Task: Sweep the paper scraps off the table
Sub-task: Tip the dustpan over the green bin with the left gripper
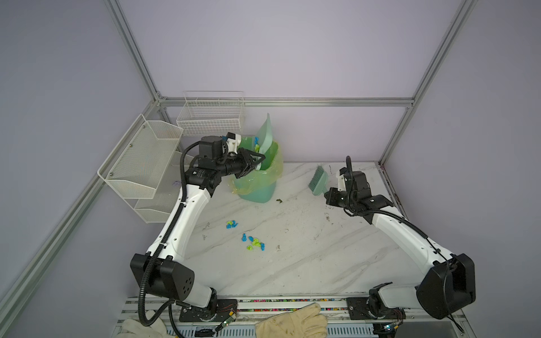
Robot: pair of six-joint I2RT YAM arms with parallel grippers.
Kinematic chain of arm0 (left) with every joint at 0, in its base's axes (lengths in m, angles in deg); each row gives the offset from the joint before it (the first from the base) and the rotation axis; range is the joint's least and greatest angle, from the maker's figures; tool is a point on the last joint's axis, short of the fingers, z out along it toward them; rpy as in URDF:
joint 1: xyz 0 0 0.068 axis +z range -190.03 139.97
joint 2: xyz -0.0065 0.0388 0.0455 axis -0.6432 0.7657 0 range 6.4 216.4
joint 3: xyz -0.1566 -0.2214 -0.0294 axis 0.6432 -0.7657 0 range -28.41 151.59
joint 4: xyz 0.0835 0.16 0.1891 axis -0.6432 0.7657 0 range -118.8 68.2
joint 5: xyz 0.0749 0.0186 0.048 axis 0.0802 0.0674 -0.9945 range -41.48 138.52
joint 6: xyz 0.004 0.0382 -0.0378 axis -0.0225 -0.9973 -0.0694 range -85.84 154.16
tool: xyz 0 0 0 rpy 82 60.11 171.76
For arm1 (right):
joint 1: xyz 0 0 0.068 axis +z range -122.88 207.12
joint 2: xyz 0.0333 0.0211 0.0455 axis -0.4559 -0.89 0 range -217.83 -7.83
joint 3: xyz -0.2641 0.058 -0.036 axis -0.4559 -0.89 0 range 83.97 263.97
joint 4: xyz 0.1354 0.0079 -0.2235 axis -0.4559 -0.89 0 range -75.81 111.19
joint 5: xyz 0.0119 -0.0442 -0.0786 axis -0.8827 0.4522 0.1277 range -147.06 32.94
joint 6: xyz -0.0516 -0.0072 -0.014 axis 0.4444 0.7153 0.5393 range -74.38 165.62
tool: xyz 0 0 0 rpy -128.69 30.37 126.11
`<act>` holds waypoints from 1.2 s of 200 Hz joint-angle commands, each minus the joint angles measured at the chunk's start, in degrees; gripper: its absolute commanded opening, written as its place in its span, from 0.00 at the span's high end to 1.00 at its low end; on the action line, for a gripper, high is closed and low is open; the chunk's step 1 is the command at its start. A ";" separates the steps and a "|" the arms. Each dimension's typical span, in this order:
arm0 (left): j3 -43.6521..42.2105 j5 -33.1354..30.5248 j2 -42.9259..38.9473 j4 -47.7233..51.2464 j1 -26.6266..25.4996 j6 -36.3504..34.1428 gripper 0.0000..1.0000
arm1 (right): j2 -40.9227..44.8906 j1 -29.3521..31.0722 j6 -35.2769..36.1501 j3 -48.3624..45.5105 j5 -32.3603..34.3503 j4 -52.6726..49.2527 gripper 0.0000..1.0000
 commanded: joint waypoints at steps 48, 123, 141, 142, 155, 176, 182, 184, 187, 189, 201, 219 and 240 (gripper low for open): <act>-14.07 12.18 0.60 -31.00 4.46 22.33 1.00 | -0.56 -0.24 -0.50 0.30 -0.75 1.96 1.00; -27.98 12.28 5.95 -81.67 6.27 61.55 1.00 | -0.16 -0.27 -0.73 0.33 -1.11 1.88 1.00; -29.47 10.13 8.45 -92.38 6.37 69.89 1.00 | 0.17 -0.23 -0.77 0.32 -0.94 1.83 1.00; -29.45 10.15 8.55 -92.66 6.37 70.13 1.00 | 0.22 -0.22 -0.77 0.29 -0.94 1.90 1.00; -29.73 10.07 9.28 -94.69 6.36 71.79 1.00 | 1.16 -0.23 -0.76 0.03 -1.02 2.67 1.00; -30.23 9.91 8.91 -94.47 6.37 71.51 1.00 | 2.12 -0.23 -0.94 -0.10 -0.92 3.29 1.00; -30.22 9.85 8.75 -94.36 6.37 71.36 1.00 | 2.04 -0.29 -1.02 -0.04 -0.85 3.11 1.00; -30.22 9.89 8.73 -94.36 6.37 71.30 1.00 | 2.00 -0.30 -1.09 -0.03 -0.92 3.06 1.00; -30.14 9.82 8.65 -94.34 6.37 71.31 1.00 | 1.92 -0.29 -1.12 0.06 -0.93 2.98 1.00; -30.14 9.88 8.62 -94.34 6.33 71.33 1.00 | 1.90 -0.23 -1.18 0.06 -0.94 2.90 1.00; -29.84 10.00 8.39 -94.04 6.37 71.10 1.00 | 1.55 -0.27 -1.29 0.14 -1.28 2.76 1.00; -29.42 10.93 7.50 -91.60 6.39 69.03 1.00 | 1.34 -0.27 -1.39 0.05 -1.72 2.84 1.00; -29.41 12.12 5.84 -87.20 6.42 65.63 1.00 | 1.27 -0.21 -1.51 0.10 -1.93 3.02 1.00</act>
